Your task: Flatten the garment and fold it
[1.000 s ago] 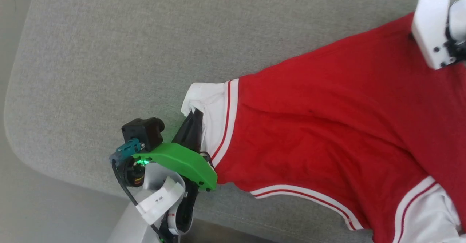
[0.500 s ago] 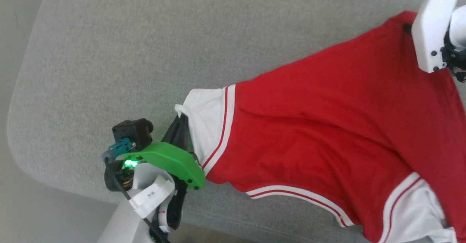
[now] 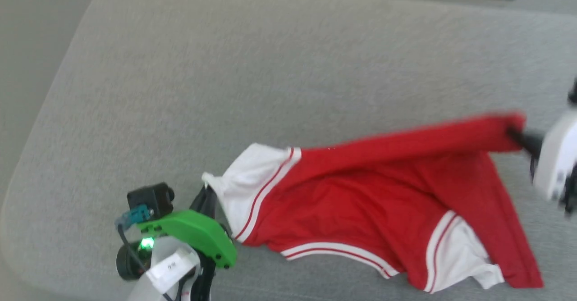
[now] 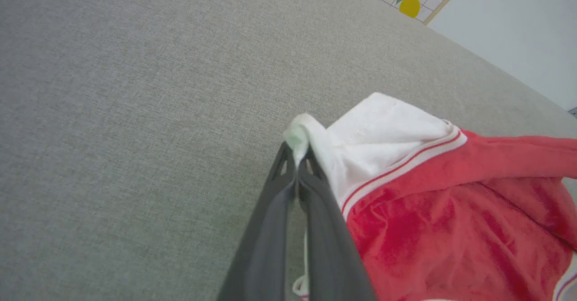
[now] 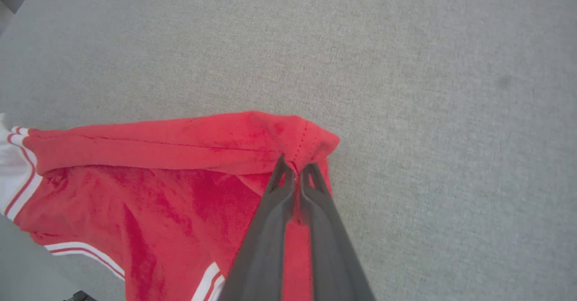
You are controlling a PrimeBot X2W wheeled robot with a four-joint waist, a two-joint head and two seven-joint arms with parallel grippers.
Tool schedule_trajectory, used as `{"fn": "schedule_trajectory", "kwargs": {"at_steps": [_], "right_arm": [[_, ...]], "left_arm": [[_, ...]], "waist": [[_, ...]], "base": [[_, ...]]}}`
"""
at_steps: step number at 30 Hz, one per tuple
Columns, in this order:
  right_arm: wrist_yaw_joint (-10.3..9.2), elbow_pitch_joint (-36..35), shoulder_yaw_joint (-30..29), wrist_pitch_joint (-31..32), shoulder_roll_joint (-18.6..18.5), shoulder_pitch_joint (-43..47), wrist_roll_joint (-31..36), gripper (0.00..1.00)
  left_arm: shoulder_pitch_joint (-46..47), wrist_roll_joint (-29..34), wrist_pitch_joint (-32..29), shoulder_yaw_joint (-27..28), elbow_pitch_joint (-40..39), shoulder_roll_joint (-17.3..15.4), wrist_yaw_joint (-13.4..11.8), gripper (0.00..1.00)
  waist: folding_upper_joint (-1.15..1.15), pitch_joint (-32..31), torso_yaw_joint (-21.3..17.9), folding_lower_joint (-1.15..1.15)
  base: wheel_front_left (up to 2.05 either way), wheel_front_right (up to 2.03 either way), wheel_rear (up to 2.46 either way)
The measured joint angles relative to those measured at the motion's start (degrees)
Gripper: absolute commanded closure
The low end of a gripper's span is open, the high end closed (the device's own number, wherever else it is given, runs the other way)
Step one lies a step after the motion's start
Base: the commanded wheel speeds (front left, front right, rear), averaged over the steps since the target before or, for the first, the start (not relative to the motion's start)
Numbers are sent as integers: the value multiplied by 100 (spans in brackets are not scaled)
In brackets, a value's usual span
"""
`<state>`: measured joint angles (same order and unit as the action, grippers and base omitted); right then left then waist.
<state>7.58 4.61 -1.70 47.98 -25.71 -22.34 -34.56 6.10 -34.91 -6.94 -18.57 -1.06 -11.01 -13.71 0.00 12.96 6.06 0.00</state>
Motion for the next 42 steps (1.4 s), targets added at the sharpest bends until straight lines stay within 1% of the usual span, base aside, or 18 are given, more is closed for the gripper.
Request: {"fn": "schedule_trajectory", "kwargs": {"at_steps": [3,5,9,12,15,16,19,23,27,32,37,42], "right_arm": [[0,-311,-341,51,309,898,-65,100],[0,-516,-530,94,580,1529,-93,100],[0,-791,-854,100,1138,2443,-156,100],[-1,-922,-1027,43,1491,2809,-221,100],[-1,-1009,-1104,-11,1694,2914,-283,100],[-1,-1051,-1096,-13,1699,2915,-282,100],[-1,-1188,-1092,-64,1637,2830,-285,100],[-1,-1446,-1006,94,1241,2152,-383,100],[-1,-1515,-956,359,766,1318,-533,100],[-1,-1573,-961,699,380,252,-699,100],[-1,-1458,-949,970,180,-649,-840,100],[0,-1381,-923,1144,80,-1240,-838,100]], "left_arm": [[-169,-48,-1,10,-15,1,-9,100],[-279,-68,2,14,-30,4,-48,100],[-429,-211,16,10,-30,11,-48,100],[-499,-253,51,26,-34,15,-48,100],[-554,-354,101,83,-49,32,-40,100],[-559,-363,104,93,-48,27,-21,100],[-534,-437,137,174,-77,5,91,100],[51,-490,-68,229,-156,-270,331,100],[1055,-307,-368,242,-163,-584,520,100],[2328,-167,-678,203,-133,-754,719,100],[3500,-4,-846,188,81,-827,859,100],[4419,89,-975,166,481,-857,970,100]], "waist": [[0,-275,-151,0],[0,-456,-251,0],[0,-740,-424,0],[0,-882,-542,0],[0,-981,-645,0],[0,-1015,-672,0],[0,-1093,-731,0],[0,-1190,-763,0],[0,-1247,-748,0],[0,-1298,-749,0],[0,-1322,-752,0],[0,-1303,-752,0]], "base": [[0,0,0],[0,0,0],[0,0,0],[0,0,0],[0,0,0],[0,0,0],[0,0,0],[0,0,0],[0,0,0],[0,0,0],[0,0,0],[0,0,0]]}}
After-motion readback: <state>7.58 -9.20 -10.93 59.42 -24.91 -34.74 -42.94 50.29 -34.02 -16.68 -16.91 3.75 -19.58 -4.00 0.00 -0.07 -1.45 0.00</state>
